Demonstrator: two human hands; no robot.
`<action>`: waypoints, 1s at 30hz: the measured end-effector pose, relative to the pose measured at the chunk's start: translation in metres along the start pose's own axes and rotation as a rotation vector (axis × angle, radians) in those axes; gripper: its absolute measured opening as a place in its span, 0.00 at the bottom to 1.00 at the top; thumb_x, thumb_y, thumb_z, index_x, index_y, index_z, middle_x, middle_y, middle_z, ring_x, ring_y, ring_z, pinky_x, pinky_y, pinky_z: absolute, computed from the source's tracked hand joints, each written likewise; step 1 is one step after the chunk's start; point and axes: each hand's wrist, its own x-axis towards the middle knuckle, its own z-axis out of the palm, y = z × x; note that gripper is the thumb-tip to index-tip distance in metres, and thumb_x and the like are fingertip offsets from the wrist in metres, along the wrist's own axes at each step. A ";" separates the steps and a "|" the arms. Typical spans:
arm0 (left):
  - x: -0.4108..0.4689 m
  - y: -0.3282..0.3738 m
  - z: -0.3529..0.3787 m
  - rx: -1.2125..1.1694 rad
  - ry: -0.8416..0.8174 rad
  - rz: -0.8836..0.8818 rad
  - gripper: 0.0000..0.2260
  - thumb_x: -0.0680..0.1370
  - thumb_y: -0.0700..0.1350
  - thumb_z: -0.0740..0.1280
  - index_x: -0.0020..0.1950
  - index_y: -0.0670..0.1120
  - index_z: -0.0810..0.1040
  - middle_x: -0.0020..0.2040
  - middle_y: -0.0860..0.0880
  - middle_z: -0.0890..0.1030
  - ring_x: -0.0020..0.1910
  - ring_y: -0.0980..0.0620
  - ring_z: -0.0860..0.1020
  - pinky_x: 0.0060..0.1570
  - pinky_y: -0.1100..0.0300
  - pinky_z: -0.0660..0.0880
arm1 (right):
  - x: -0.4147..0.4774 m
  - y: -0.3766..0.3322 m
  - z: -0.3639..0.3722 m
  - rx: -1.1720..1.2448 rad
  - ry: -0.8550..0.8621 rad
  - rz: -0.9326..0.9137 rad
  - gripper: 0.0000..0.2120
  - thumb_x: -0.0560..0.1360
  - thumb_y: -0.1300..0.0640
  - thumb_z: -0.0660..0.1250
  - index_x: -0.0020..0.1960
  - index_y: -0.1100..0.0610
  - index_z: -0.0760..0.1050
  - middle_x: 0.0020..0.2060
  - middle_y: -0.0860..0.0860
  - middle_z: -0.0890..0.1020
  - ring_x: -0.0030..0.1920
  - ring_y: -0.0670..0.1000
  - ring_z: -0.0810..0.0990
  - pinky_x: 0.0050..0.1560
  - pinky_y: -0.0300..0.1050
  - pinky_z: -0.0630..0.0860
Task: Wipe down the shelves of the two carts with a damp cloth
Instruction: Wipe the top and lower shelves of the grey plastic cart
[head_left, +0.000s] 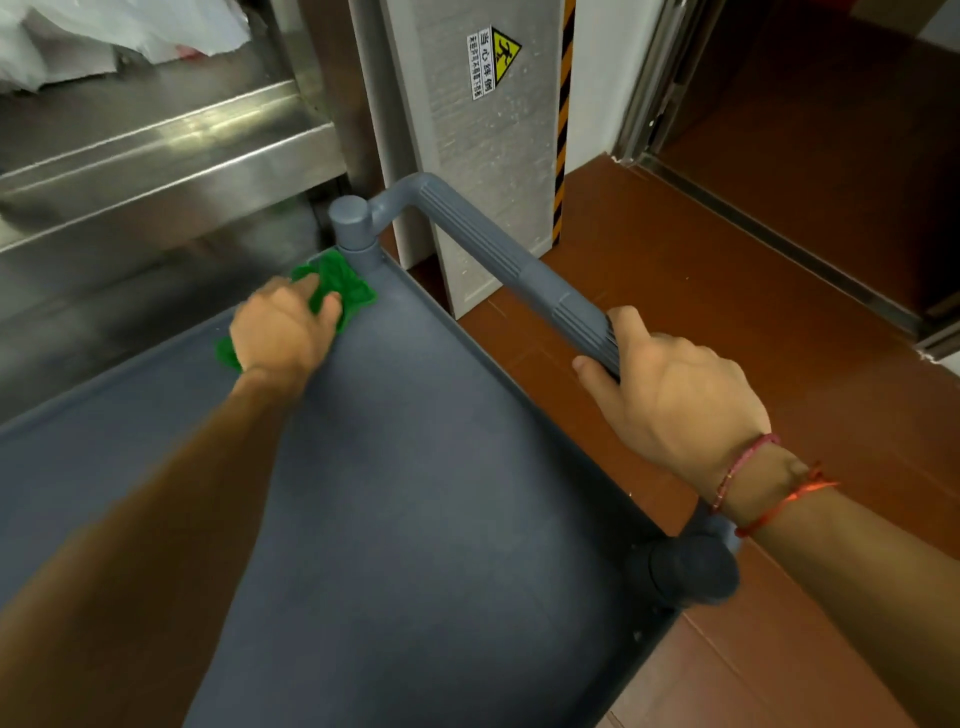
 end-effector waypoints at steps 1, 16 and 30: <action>-0.007 0.009 -0.003 -0.007 -0.016 0.033 0.19 0.81 0.54 0.63 0.65 0.44 0.78 0.59 0.35 0.78 0.56 0.32 0.77 0.53 0.44 0.75 | 0.000 0.000 -0.001 0.004 -0.003 0.001 0.18 0.81 0.38 0.53 0.61 0.50 0.61 0.35 0.46 0.72 0.31 0.49 0.74 0.33 0.49 0.78; -0.027 0.029 0.006 0.031 -0.057 0.209 0.21 0.82 0.55 0.61 0.70 0.45 0.75 0.59 0.35 0.79 0.56 0.33 0.77 0.53 0.44 0.75 | -0.002 -0.002 -0.004 0.015 -0.016 -0.005 0.17 0.81 0.39 0.54 0.61 0.51 0.62 0.35 0.47 0.73 0.32 0.51 0.75 0.35 0.50 0.79; -0.212 0.113 -0.013 -0.164 -0.089 0.612 0.15 0.75 0.55 0.63 0.50 0.51 0.85 0.38 0.49 0.81 0.35 0.45 0.81 0.33 0.56 0.76 | 0.000 0.003 0.000 0.019 0.061 -0.028 0.16 0.81 0.41 0.55 0.58 0.53 0.64 0.32 0.49 0.72 0.28 0.52 0.72 0.30 0.49 0.72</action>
